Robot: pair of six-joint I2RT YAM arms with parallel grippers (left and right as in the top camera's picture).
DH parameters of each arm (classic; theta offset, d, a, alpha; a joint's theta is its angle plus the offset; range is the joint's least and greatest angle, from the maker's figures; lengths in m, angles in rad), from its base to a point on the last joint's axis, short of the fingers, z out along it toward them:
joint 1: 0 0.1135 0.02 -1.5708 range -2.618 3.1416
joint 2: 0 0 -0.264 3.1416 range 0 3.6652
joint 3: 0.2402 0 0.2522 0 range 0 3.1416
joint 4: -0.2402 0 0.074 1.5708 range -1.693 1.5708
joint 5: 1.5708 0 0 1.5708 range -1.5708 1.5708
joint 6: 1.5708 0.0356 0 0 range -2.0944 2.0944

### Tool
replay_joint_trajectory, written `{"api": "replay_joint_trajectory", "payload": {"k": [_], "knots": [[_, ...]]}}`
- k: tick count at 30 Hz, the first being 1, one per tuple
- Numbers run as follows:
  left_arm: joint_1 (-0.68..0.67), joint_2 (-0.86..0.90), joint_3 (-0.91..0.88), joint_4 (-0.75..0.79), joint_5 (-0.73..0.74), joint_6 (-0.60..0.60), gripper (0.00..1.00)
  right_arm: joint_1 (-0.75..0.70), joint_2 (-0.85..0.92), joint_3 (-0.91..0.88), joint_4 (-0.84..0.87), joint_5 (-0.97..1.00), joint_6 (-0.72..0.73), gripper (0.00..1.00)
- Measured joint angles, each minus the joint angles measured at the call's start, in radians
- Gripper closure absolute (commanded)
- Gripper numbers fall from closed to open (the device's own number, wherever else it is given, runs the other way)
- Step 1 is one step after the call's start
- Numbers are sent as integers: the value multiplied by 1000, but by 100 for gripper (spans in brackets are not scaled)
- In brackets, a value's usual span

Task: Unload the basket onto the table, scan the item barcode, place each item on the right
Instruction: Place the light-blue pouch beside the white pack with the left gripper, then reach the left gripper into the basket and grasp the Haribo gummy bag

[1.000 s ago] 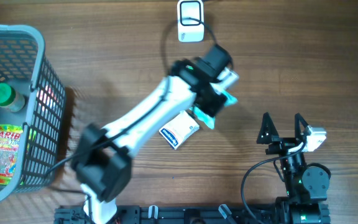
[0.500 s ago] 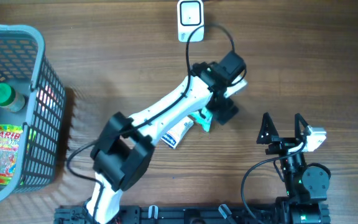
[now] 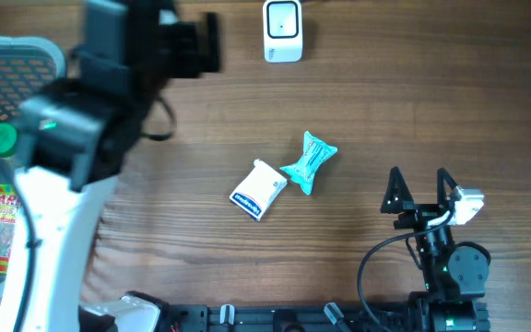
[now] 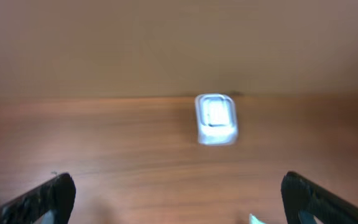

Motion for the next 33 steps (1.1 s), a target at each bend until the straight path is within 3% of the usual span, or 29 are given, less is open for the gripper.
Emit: {"api": "replay_joint_trajectory", "payload": {"k": [2, 17, 28, 33], "knots": [[113, -36, 0, -39, -10, -53, 0, 0, 0, 0, 0, 0, 0, 0], [615, -207, 0, -99, -19, -196, 0, 0, 0, 0, 0, 0, 0, 0], [808, -66, -6, -253, -19, -404, 0, 0, 0, 0, 0, 0, 0, 1], [903, 47, -111, -262, -16, -464, 0, 0, 0, 0, 0, 0, 0, 0]]}}
